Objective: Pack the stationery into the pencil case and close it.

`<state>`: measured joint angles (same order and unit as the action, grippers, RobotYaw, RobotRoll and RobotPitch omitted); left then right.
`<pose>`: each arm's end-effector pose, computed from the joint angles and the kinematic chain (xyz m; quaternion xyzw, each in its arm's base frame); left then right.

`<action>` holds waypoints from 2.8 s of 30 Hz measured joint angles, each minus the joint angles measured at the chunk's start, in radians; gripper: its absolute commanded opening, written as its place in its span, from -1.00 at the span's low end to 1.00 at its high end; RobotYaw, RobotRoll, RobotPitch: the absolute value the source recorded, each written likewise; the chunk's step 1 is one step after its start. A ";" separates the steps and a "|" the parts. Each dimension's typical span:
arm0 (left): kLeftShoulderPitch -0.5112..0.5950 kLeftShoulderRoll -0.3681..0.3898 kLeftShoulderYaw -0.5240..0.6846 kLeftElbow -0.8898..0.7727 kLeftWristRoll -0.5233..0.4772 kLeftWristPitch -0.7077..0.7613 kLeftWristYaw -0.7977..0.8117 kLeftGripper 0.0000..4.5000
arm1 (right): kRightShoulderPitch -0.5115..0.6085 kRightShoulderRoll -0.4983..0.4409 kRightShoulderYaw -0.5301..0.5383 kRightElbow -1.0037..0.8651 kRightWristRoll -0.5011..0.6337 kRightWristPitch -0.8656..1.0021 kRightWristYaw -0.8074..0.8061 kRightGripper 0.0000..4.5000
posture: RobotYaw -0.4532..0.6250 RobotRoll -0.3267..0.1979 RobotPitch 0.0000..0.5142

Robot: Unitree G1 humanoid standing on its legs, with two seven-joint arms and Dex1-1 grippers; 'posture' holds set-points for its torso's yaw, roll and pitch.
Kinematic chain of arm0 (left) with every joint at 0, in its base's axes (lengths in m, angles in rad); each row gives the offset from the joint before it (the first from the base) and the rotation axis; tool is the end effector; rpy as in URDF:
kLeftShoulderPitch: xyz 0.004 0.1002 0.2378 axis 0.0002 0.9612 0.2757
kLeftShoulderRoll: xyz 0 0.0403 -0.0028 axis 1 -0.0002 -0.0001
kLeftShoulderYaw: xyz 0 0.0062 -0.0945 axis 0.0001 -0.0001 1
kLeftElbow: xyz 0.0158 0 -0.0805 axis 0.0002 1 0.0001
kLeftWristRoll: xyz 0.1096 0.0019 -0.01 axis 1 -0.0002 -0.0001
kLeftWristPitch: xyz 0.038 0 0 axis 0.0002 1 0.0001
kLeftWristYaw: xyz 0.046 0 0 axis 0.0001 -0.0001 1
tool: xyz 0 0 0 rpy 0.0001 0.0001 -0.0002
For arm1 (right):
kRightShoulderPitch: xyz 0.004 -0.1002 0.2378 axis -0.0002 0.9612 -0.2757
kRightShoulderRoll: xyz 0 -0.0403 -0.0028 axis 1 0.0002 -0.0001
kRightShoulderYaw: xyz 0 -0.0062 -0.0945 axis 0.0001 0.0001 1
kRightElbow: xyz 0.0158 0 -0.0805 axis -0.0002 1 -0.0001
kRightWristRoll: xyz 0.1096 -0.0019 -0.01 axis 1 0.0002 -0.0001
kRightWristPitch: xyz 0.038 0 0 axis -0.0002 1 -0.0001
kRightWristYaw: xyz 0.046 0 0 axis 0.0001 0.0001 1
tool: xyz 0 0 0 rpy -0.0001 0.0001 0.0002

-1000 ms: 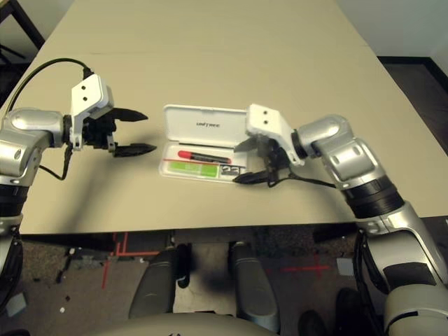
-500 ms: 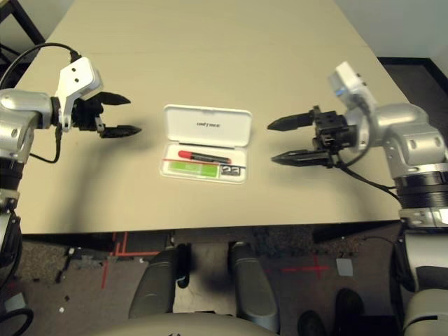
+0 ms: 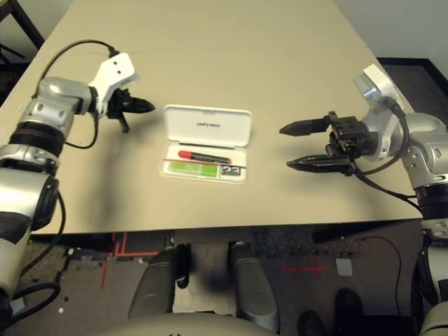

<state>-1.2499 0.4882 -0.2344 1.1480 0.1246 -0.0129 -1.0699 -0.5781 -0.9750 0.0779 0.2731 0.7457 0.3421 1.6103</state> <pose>0.3762 0.2056 0.2322 0.3182 0.1325 -0.4359 0.8314 0.2826 -0.2965 0.2167 -0.0631 0.0711 0.6845 0.7228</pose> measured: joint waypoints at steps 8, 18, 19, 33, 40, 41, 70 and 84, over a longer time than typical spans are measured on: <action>-0.036 -0.070 0.021 0.037 -0.002 0.002 -0.021 -0.99 | 0.042 0.008 -0.050 -0.030 -0.002 0.018 0.000 1.00 | -0.36 0.25 -0.29; 0.031 -0.079 0.037 -0.166 -0.022 0.058 -0.094 -0.99 | 0.006 0.041 -0.053 -0.022 -0.018 0.024 0.000 1.00 | -0.26 0.25 -0.31; 0.055 -0.077 0.036 -0.213 -0.025 0.072 -0.106 -0.99 | 0.000 0.042 -0.052 -0.016 -0.020 0.024 0.000 1.00 | -0.25 0.25 -0.31; 0.333 0.044 -0.044 -0.799 -0.027 0.224 -0.229 -0.99 | -0.045 0.067 -0.016 0.029 -0.026 0.016 0.000 1.00 | -0.20 0.25 -0.31; 0.383 0.064 -0.088 -0.917 -0.029 0.252 -0.268 -0.99 | -0.055 0.072 -0.013 0.041 -0.026 0.010 0.000 1.00 | -0.21 0.25 -0.31; 0.393 0.065 -0.091 -0.934 -0.029 0.257 -0.269 -0.99 | -0.055 0.073 -0.013 0.041 -0.026 0.010 0.000 1.00 | -0.21 0.25 -0.31; 0.426 -0.086 -0.138 -0.981 -0.051 0.443 -0.156 -0.04 | -0.040 0.186 -0.068 0.008 -0.060 0.022 -0.064 1.00 | -0.26 0.25 -0.31; 0.600 -0.207 0.499 -1.015 -0.206 0.425 0.637 0.98 | -0.070 0.415 -0.255 0.132 -0.227 -0.141 -0.654 1.00 | -0.18 0.25 -0.30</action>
<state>-0.6495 0.2817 0.2650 0.1329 -0.0817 0.4121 -0.4331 -0.6479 -0.5595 -0.1770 0.4046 0.5186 0.2013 0.9561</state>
